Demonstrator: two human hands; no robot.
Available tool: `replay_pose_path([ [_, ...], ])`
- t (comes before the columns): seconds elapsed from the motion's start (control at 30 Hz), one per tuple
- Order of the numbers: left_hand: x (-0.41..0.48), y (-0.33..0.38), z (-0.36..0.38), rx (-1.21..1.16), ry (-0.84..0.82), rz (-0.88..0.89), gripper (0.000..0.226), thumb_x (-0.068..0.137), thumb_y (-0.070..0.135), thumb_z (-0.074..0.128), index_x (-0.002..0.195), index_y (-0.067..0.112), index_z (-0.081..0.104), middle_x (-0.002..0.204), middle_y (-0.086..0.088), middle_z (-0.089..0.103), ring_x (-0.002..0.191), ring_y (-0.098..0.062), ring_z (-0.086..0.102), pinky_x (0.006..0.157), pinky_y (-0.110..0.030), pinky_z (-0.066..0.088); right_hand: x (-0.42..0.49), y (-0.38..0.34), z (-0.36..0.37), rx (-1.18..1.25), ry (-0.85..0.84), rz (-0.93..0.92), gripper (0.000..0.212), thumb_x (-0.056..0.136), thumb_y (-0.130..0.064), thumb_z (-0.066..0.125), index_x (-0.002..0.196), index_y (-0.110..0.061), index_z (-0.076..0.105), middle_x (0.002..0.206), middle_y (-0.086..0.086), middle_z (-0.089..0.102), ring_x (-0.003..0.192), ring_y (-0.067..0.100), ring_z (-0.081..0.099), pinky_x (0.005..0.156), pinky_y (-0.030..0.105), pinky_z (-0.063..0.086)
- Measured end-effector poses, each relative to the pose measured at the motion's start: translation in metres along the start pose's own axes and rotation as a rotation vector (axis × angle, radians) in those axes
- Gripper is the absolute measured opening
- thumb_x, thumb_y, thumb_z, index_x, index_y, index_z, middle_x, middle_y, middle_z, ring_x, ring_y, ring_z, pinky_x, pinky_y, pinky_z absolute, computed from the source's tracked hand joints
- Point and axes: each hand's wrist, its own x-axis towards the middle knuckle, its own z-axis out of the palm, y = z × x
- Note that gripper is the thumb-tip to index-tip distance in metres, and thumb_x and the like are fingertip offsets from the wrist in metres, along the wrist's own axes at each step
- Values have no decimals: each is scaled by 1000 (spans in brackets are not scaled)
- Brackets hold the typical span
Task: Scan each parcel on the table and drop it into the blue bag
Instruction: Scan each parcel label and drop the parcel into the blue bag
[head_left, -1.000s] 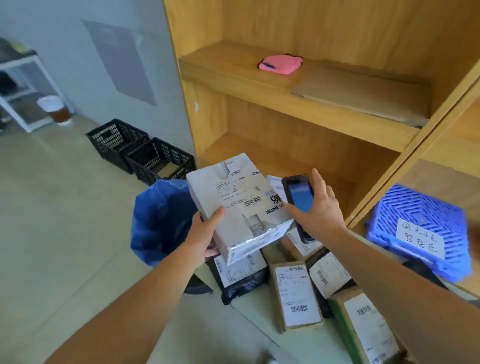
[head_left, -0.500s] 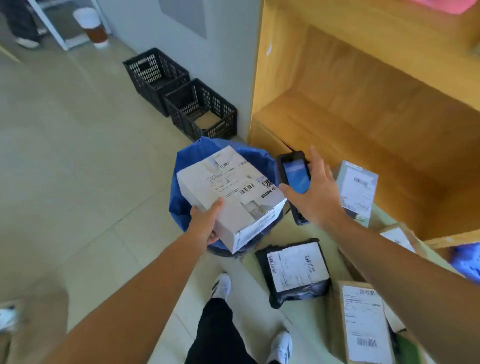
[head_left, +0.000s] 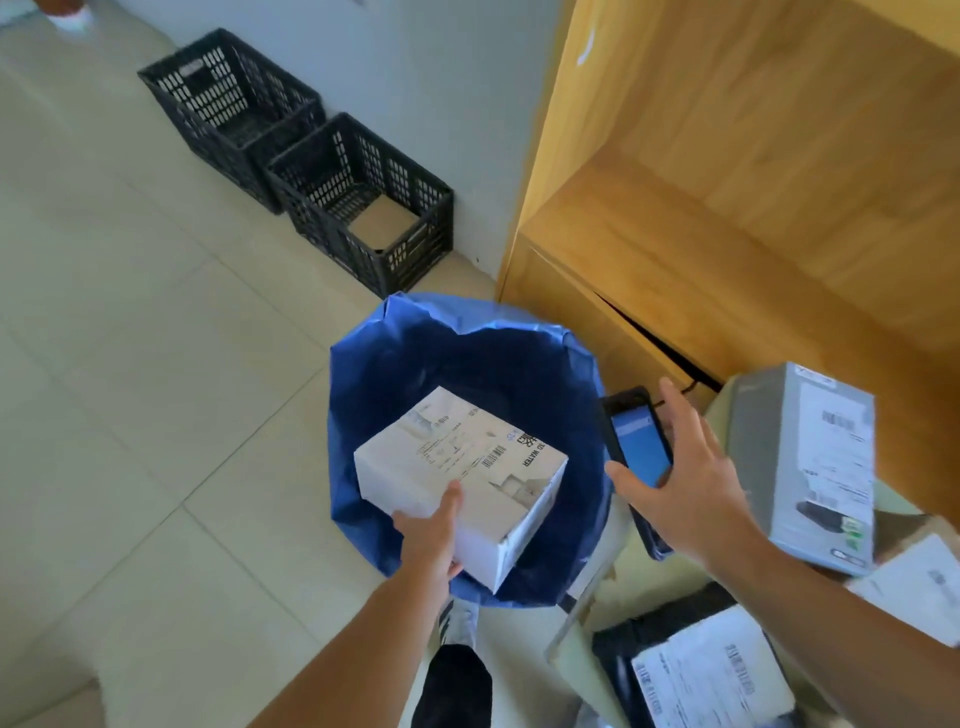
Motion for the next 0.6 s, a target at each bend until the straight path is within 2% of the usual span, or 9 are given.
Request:
replay_pose_path([
  [0.07, 8, 7, 7, -9, -1, 16, 89, 79, 54, 82, 147, 30, 29, 116, -3, 62, 106, -28, 62, 88, -50, 59, 8, 6, 3, -23, 7, 28, 103, 83, -47, 78, 160, -37, 11, 156, -5, 37, 135, 20, 44, 104, 41, 43],
  [0.13, 13, 22, 20, -30, -85, 30, 86, 82, 55, 79, 148, 32, 29, 128, -3, 62, 110, -24, 62, 86, -44, 59, 13, 8, 6, -27, 12, 48, 102, 83, -46, 78, 159, -37, 12, 155, -5, 38, 132, 20, 47, 102, 41, 44],
  [0.17, 13, 31, 28, -25, -136, 40, 90, 84, 58, 76, 153, 35, 23, 141, -1, 57, 121, -25, 59, 92, -45, 56, 15, 9, 7, -27, 14, 52, 102, 83, -45, 79, 159, -37, 12, 155, -5, 37, 129, 21, 49, 101, 40, 45],
  [0.23, 13, 49, 45, 43, -183, 38, 104, 87, 66, 67, 163, 38, 1, 164, 2, 33, 144, -30, 39, 111, -49, 44, 18, 10, 8, -26, 27, 45, 102, 82, -45, 79, 159, -38, 12, 156, -6, 36, 131, 20, 48, 102, 40, 45],
  [0.3, 14, 57, 57, 140, -156, 40, 104, 92, 65, 60, 164, 33, -7, 170, -1, 20, 150, -34, 30, 119, -52, 35, 18, 10, 7, -25, 41, 38, 102, 82, -46, 78, 159, -39, 11, 156, -7, 36, 136, 19, 43, 106, 42, 43],
  [0.4, 5, 55, 64, 274, -140, 154, 93, 97, 57, 58, 165, 32, 0, 170, -3, 23, 149, -36, 34, 120, -53, 31, 16, 9, 3, -30, 47, 54, 103, 82, -49, 77, 159, -40, 10, 156, -8, 36, 137, 19, 43, 108, 47, 45],
  [0.6, -36, 45, 63, 494, -219, 391, 75, 102, 33, 59, 163, 22, 17, 165, -5, 32, 148, -29, 37, 115, -41, 32, 0, 10, -12, 12, 86, 73, 101, 82, -48, 78, 157, -41, 11, 154, -5, 39, 135, 21, 45, 104, 47, 45],
])
